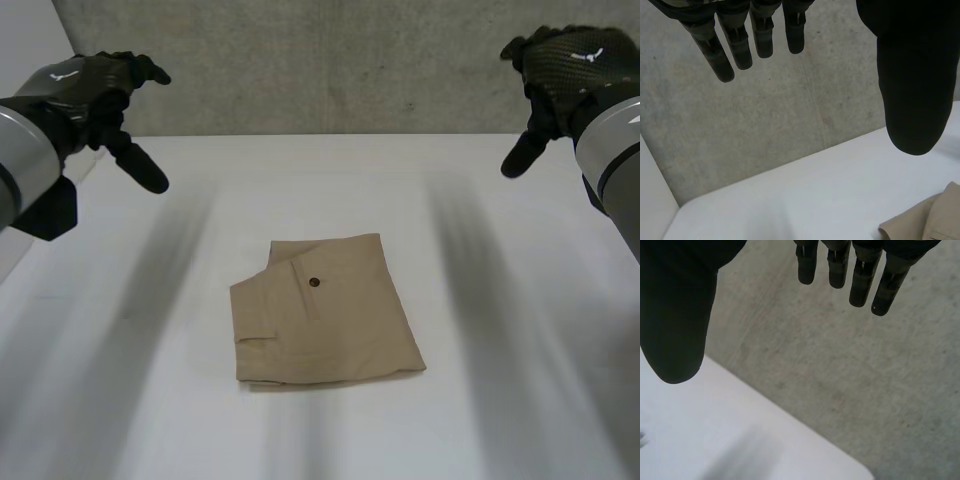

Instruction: Fold the shorts.

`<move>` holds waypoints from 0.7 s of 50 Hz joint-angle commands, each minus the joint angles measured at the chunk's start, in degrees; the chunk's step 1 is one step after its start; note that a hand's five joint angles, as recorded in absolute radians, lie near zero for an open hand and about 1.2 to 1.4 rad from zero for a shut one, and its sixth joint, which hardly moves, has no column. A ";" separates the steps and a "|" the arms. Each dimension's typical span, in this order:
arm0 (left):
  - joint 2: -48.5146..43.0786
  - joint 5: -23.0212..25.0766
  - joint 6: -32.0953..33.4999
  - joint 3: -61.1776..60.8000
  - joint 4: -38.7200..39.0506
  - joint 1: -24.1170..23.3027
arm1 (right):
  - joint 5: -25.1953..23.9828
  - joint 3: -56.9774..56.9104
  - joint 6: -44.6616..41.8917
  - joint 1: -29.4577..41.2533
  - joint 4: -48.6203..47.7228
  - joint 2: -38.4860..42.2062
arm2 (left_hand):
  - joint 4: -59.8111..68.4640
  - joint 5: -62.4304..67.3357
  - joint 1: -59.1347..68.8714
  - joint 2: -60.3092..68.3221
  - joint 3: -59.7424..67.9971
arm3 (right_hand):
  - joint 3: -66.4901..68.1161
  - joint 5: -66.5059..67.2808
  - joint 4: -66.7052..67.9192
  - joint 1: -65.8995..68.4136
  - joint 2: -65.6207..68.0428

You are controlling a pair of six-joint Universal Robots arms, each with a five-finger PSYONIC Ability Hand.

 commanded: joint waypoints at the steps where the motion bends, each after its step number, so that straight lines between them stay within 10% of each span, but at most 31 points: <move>1: 1.72 0.97 -1.03 -0.56 -0.44 0.67 | -3.26 0.73 0.36 0.08 1.74 0.56 | -1.82 -1.20 -1.77 -1.78 -2.03 | -2.21 -3.47 -3.39 2.01 -1.64; 35: 1.72 0.97 -1.29 -3.90 4.13 -0.12 | -6.78 5.22 0.45 0.35 -0.81 0.48 | -4.01 -3.39 -3.96 -3.97 -4.22 | -2.21 -3.47 -3.39 2.01 -1.64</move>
